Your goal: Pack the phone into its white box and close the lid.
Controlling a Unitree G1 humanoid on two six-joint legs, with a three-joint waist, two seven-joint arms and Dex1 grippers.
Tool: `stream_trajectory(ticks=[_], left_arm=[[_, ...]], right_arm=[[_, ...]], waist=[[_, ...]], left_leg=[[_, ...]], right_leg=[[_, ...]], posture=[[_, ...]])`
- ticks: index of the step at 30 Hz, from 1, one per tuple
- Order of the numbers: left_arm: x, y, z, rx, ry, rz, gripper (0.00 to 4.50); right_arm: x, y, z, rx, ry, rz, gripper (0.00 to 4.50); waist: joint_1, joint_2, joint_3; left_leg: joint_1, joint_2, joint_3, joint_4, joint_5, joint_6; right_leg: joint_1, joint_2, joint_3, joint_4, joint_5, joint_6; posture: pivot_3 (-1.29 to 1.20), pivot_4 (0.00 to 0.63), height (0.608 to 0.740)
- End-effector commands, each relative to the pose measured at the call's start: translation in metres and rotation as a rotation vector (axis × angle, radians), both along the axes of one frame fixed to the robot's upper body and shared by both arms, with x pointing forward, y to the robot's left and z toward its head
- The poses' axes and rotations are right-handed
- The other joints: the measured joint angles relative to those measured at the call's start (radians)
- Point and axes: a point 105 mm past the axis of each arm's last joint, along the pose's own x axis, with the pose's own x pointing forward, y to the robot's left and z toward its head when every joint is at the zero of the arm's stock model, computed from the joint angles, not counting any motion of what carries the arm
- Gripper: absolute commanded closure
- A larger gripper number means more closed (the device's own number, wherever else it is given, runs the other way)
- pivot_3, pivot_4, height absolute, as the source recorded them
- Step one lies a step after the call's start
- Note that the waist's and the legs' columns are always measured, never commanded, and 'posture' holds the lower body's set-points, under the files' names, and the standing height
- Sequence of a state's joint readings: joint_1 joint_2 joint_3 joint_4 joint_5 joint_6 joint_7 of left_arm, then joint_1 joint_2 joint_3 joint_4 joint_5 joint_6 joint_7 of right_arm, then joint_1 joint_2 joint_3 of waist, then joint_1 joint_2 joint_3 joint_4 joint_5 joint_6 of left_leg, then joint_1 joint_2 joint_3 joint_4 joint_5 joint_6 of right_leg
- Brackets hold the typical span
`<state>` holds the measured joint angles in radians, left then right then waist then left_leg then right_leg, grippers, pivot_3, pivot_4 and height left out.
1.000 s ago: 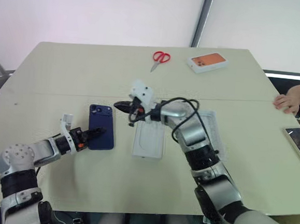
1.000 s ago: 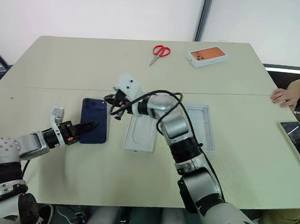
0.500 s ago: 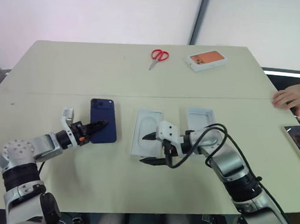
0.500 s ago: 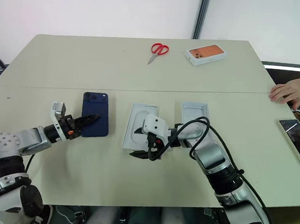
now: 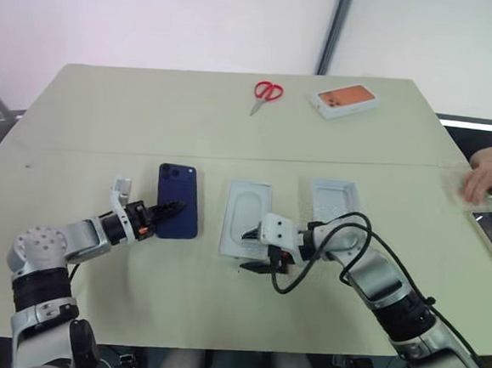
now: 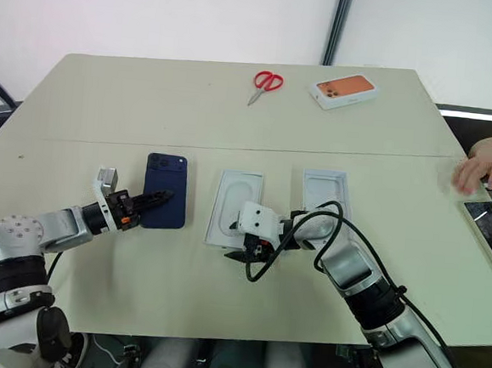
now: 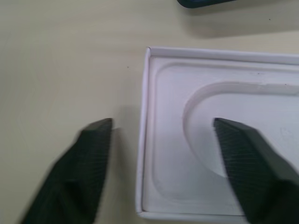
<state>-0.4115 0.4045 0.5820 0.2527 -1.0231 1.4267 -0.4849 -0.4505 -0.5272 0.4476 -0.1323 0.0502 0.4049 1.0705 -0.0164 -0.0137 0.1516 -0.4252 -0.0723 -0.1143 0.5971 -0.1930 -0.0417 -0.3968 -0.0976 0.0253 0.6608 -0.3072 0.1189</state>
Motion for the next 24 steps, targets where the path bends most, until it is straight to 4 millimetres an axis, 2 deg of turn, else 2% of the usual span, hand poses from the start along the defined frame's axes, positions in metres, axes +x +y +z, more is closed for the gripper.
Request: stream_trajectory(ticks=[1,5,8,9,24], left_arm=[[0.0013,0.0022,0.0198,-0.014,-0.083,-0.008,4.50],[0.0015,0.0024,0.0193,-0.001,-0.083,-0.009,4.50],[0.0011,0.0016,0.0193,-0.003,-0.083,-0.010,4.50],[0.0006,0.0009,0.0189,-0.002,-0.082,-0.011,4.50],[0.0011,-0.0040,0.0259,-0.019,-0.093,-0.026,4.50]], right_arm=[[0.0015,0.0025,0.0015,0.017,-0.015,-0.006,1.56],[0.0002,0.0038,-0.0009,0.019,-0.002,0.003,1.56],[0.0007,0.0037,-0.0038,0.008,-0.008,0.001,2.40],[0.0003,0.0035,-0.0044,0.000,-0.018,0.007,2.83],[-0.0008,0.0043,-0.0060,0.001,-0.014,0.001,2.83]], waist=[[0.002,0.000,0.000],[0.003,0.000,0.000],[0.002,0.000,0.000],[0.002,0.000,0.000],[0.003,-0.001,0.000]], left_leg=[[0.000,0.000,0.000,0.000,0.000,0.000],[0.000,0.000,0.000,0.001,0.000,0.000],[0.000,0.000,0.000,0.001,0.000,0.000],[0.000,0.000,0.000,0.001,0.000,0.000],[0.000,0.000,0.000,0.001,0.000,0.000]], right_leg=[[0.000,0.000,0.000,0.000,0.000,0.000],[0.001,0.000,0.000,0.000,0.000,0.000],[0.001,0.000,0.000,0.000,0.000,0.000],[0.001,0.000,0.000,0.000,0.000,0.000],[0.001,0.000,-0.001,0.000,0.000,0.000]], posture=[[0.00,0.150,0.740],[0.00,0.150,0.740],[0.00,0.150,0.740],[0.00,0.150,0.740],[0.00,0.150,0.740]])
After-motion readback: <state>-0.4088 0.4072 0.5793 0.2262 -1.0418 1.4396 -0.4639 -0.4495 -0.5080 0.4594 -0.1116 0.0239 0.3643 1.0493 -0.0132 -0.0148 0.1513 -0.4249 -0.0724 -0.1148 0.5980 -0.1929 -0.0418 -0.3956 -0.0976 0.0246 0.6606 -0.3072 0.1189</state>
